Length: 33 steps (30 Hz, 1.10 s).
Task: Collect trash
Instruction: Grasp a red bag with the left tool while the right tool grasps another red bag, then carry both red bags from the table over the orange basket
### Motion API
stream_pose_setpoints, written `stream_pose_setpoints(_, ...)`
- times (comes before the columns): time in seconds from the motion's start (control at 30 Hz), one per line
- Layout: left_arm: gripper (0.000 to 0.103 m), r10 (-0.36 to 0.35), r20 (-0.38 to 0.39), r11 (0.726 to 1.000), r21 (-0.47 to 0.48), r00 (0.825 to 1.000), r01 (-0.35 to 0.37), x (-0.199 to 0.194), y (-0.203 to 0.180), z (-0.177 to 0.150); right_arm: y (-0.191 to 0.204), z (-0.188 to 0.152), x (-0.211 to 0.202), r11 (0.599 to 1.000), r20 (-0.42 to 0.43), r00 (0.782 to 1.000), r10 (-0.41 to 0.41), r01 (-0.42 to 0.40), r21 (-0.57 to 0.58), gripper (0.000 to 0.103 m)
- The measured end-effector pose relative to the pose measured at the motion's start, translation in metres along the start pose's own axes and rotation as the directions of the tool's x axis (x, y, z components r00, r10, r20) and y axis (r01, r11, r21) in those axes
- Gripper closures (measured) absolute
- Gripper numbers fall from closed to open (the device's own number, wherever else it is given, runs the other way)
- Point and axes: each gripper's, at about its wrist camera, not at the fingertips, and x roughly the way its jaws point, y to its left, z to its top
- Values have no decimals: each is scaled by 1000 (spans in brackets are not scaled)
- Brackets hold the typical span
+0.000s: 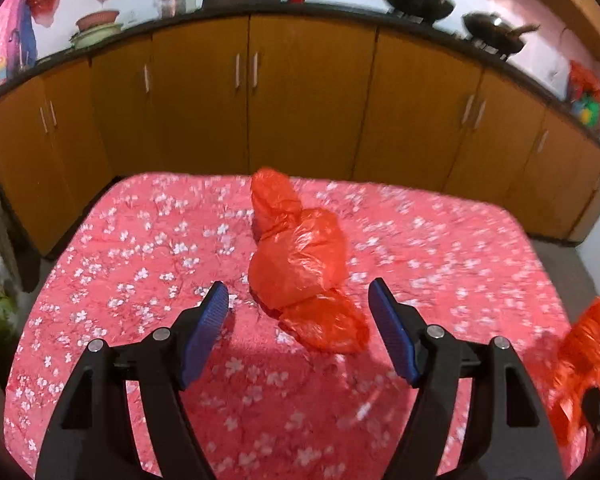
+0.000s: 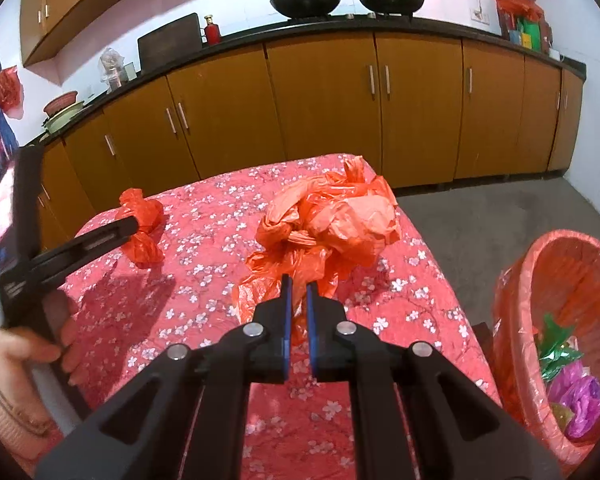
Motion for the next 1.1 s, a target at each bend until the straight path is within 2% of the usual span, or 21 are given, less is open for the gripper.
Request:
stream_pose_setpoints(0.07,35,4,-47,1000,-20,999,-5,12,1,2,-1,0,1,1000,-4,1000,7,-7,5,95)
stream_pose_setpoints(0.1,44,-2,-67,999,-33,998,0,17,3,2,-2,0,1,1000,-5,1000,9,-9,6,95)
stream_pose_setpoints(0.13,57,-17,-83,999,-46,996,13,21,5,1,-3,0,2,1000,-5,1000,11,-11,8,95)
stream_pose_setpoints(0.2,72,-27,-85,999,-43,996,23,22,6,0,-5,-1,1,1000,-8,1000,14,-13,14,95)
stream_pose_setpoints(0.23,78,-30,-81,999,-41,996,27,20,6,-1,-6,-1,1,1000,-8,1000,14,-14,19,95)
stream_pose_setpoints(0.3,83,-36,-67,999,-29,997,34,14,5,-3,-7,-1,-2,1000,-7,1000,12,-12,22,95)
stream_pose_setpoints(0.43,87,-40,-23,999,33,999,40,-11,7,-17,-8,-1,-8,999,-7,1000,20,-20,33,95)
stream_pose_setpoints(0.63,87,-67,15,996,66,998,65,-61,15,-41,-2,-1,-28,999,7,999,41,-41,20,95)
stream_pose_setpoints(0.77,87,-99,30,994,52,995,97,-95,19,-48,-1,-5,-44,998,13,998,56,-56,26,95)
stream_pose_setpoints(0.9,87,-127,45,991,50,991,125,-124,16,-54,-1,-7,-68,999,36,998,48,-49,8,95)
stream_pose_setpoints(1.1,87,-161,89,984,96,983,153,-165,-4,-55,-12,-5,-104,1000,68,998,6,-6,0,95)
